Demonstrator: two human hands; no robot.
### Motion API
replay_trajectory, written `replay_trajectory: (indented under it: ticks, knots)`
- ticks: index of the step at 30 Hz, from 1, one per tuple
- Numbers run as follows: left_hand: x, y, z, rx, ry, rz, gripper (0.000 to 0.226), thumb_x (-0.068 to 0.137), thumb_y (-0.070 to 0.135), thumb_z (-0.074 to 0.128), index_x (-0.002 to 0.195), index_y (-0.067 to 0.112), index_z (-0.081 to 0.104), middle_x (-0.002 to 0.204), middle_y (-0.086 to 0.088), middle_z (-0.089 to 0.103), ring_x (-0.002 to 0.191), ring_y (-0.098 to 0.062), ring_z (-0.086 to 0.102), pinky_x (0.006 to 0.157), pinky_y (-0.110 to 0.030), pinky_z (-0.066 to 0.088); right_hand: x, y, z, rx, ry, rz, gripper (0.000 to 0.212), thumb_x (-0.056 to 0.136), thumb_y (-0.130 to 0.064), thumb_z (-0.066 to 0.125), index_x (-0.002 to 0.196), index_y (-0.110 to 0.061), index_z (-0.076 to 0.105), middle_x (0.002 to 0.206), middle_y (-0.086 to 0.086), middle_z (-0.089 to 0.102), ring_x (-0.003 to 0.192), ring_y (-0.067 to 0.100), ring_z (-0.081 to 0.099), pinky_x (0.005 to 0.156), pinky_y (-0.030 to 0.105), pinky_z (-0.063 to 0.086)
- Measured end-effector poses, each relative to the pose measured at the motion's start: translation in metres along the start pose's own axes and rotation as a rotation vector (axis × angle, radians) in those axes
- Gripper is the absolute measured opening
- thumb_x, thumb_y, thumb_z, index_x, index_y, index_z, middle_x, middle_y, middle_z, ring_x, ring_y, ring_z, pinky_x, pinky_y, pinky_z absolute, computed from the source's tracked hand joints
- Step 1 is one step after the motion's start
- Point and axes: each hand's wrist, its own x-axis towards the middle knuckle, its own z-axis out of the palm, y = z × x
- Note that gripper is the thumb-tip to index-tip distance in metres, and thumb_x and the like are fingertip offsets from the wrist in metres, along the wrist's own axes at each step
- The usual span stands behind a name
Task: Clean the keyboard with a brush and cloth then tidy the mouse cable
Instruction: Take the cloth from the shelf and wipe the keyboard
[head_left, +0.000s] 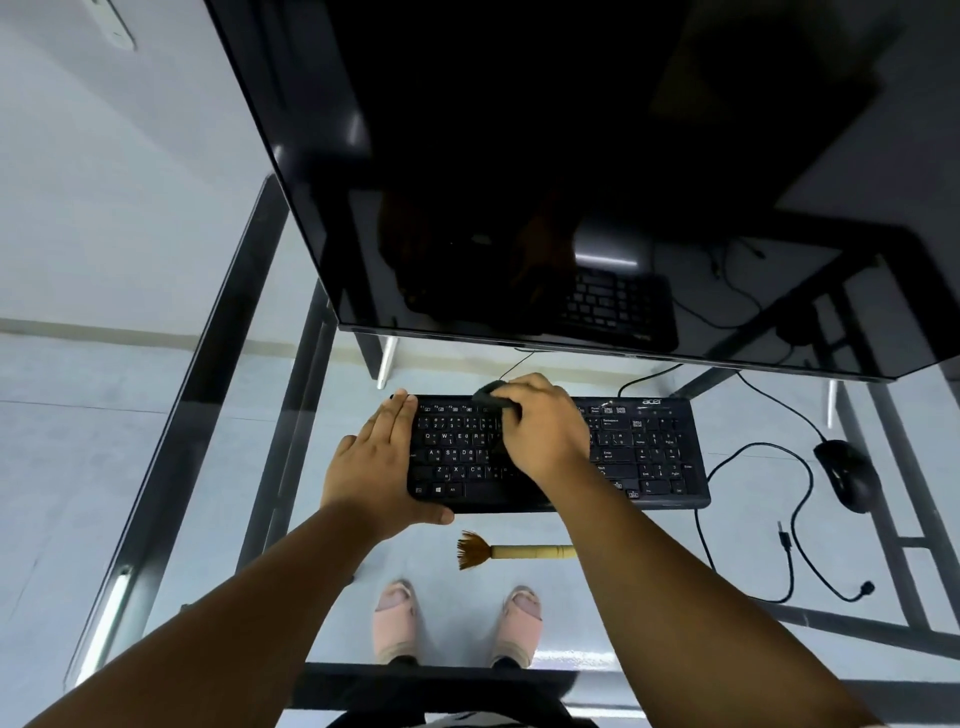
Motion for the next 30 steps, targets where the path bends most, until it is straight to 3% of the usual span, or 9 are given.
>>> replay_trajectory:
  ticks: [7,12,15,19,23,26,30]
  knots:
    - [0.001,0.005,-0.003,0.074,-0.006,-0.003,0.138,0.054,0.081,0.063,0.151,0.016,-0.011,0.161,0.001,-0.005,0.148,-0.016,0.003,0.117,-0.039,0.014,0.001,-0.008,-0.005,-0.035,-0.056,-0.088,0.031,0.093,-0.023,0.051,0.113,-0.039,0.068,0.119,-0.018,0.056,0.104,0.012,0.055,0.076,0.028,0.053]
    - [0.004,0.022,-0.002,0.069,-0.008,-0.039,0.137,0.053,0.090,0.052,0.151,0.016,-0.010,0.161,-0.003,-0.006,0.148,-0.021,-0.005,0.120,-0.046,0.006,-0.019,0.053,-0.028,0.018,0.186,0.235,0.027,0.091,-0.020,0.056,0.113,-0.025,0.069,0.120,-0.004,0.050,0.088,0.024,0.062,0.072,0.033,0.056]
    - [0.008,0.038,0.003,0.090,-0.024,0.007,0.133,0.058,0.088,0.051,0.152,0.016,-0.009,0.161,0.000,-0.014,0.147,-0.019,-0.014,0.120,-0.047,0.001,-0.026,0.086,-0.040,-0.038,0.213,0.290,0.027,0.091,-0.020,0.055,0.114,-0.026,0.069,0.120,-0.003,0.052,0.089,0.028,0.063,0.064,0.031,0.049]
    - [0.018,0.064,0.006,0.123,-0.074,0.066,0.132,0.061,0.083,0.057,0.152,0.017,-0.011,0.160,0.002,-0.017,0.147,-0.017,-0.015,0.120,-0.046,-0.001,-0.017,0.109,-0.055,-0.025,0.249,0.416,0.030,0.092,-0.016,0.053,0.116,-0.021,0.070,0.120,0.003,0.052,0.091,0.033,0.062,0.070,0.033,0.050]
    - [0.025,0.077,0.008,0.146,-0.083,0.047,0.135,0.056,0.078,0.067,0.152,0.018,-0.008,0.161,0.000,-0.010,0.148,-0.020,-0.008,0.120,-0.045,0.002,-0.016,0.085,-0.046,-0.005,0.143,0.249,0.029,0.093,-0.017,0.054,0.116,-0.027,0.069,0.121,-0.004,0.052,0.094,0.023,0.060,0.077,0.031,0.056]
    - [0.026,0.077,0.007,0.163,-0.073,0.047,0.136,0.054,0.080,0.066,0.152,0.019,-0.006,0.161,0.001,-0.006,0.148,-0.019,-0.004,0.119,-0.044,0.003,-0.022,0.083,-0.042,-0.030,0.107,0.132,0.029,0.093,-0.021,0.054,0.116,-0.032,0.068,0.121,-0.009,0.052,0.098,0.018,0.058,0.071,0.030,0.055]
    - [0.025,0.080,0.006,0.156,-0.075,0.041,0.136,0.054,0.080,0.065,0.152,0.019,-0.006,0.161,0.002,-0.006,0.148,-0.017,-0.004,0.120,-0.044,0.003,-0.024,0.109,-0.054,-0.030,0.177,0.304,0.029,0.091,-0.020,0.052,0.112,-0.030,0.069,0.118,-0.007,0.054,0.097,0.024,0.061,0.069,0.033,0.055]
